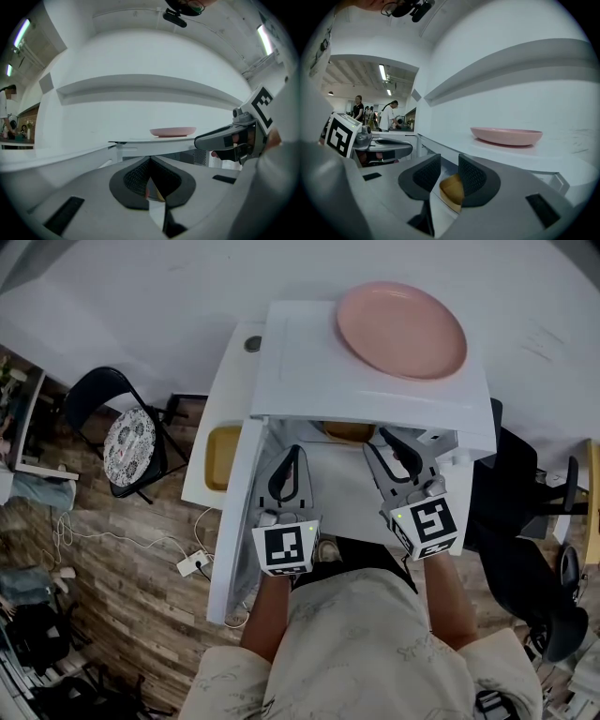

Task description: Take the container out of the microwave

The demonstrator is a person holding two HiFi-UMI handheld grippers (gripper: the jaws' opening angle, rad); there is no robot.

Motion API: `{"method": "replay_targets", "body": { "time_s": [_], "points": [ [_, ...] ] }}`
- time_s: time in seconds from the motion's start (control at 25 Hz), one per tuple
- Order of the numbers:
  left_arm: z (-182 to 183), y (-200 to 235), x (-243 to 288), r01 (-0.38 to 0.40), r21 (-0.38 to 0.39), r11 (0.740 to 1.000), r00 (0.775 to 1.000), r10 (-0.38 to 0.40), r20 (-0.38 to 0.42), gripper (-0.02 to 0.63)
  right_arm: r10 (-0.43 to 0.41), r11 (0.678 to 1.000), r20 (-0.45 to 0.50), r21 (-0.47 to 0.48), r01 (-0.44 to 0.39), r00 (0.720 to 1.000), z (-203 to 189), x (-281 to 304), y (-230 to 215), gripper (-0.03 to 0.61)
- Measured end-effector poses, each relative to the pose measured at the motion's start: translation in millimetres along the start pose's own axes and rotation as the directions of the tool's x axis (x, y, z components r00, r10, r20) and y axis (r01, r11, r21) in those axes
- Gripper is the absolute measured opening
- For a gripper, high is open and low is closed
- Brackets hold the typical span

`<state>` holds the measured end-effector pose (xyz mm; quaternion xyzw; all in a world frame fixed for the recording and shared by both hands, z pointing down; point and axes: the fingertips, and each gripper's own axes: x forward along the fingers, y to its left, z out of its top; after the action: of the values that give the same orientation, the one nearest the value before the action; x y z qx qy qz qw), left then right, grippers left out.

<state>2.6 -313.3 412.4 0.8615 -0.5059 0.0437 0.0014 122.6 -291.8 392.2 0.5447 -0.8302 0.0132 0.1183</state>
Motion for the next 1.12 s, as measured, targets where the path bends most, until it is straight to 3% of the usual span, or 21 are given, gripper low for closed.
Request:
{"method": "replay_targets", "body": {
  "time_s": [0.48,0.88,1.12],
  "points": [
    [-14,1,2,-0.011,-0.013,1.000,1.000,0.011,-0.028,0.006,0.053,0.980,-0.146,-0.184,-0.080,0.988,-37,22,23,0.127],
    [-29,6,-1,-0.037,-0.019,0.999,0.997,0.036,-0.063,0.006,0.027,0.911,-0.306,-0.386,-0.149,0.952,-81,43,31,0.127],
    [-34,6,-3,-0.042,-0.017,0.999,0.997,0.041,-0.070,0.006,0.017,0.878,-0.363,-0.441,-0.188,0.932,-98,51,33,0.127]
  ]
}}
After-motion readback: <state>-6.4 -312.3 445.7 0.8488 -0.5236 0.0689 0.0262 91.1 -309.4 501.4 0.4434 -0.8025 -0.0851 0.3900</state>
